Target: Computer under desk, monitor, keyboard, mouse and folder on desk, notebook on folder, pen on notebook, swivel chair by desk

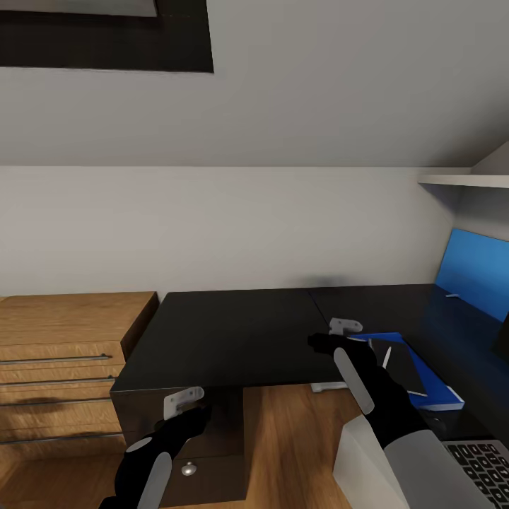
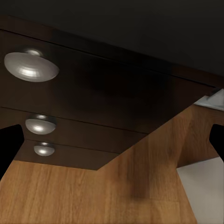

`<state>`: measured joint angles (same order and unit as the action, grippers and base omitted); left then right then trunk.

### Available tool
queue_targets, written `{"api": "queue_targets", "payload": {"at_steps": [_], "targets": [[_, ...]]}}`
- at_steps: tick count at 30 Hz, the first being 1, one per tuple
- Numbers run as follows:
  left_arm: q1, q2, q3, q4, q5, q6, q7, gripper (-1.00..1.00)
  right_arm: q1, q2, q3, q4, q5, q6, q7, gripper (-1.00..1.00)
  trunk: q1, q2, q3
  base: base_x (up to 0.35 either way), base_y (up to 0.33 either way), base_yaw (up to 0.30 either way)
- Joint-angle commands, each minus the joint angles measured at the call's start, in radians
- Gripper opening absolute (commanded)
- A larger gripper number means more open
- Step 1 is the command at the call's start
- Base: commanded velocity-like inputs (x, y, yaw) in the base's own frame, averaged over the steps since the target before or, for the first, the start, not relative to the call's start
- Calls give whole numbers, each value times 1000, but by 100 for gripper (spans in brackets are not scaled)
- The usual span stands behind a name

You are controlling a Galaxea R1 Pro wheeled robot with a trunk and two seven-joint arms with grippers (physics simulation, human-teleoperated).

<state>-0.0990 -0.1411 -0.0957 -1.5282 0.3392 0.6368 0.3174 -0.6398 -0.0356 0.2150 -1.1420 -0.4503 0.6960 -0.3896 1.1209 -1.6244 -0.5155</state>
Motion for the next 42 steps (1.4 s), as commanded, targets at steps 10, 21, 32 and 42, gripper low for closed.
{"api": "queue_targets", "payload": {"at_steps": [10,21,32,42], "targets": [[-1,0,0,-1,11,3,9,100,0,0,4,-3,-9,0,-11,100,0,-1,-1,-83,0,0],[-1,0,-1,-1,11,3,9,100,0,0,4,-1,-10,0,-11,100,0,-1,-1,-313,0,0],[-1,0,-1,-1,11,3,9,100,0,0,4,-1,-10,1,-8,100,0,-1,-1,-334,0,0],[-1,0,-1,-1,10,3,9,100,0,1,6,-1,-10,2,-11,100,0,-1,-1,-335,0,0]]}}
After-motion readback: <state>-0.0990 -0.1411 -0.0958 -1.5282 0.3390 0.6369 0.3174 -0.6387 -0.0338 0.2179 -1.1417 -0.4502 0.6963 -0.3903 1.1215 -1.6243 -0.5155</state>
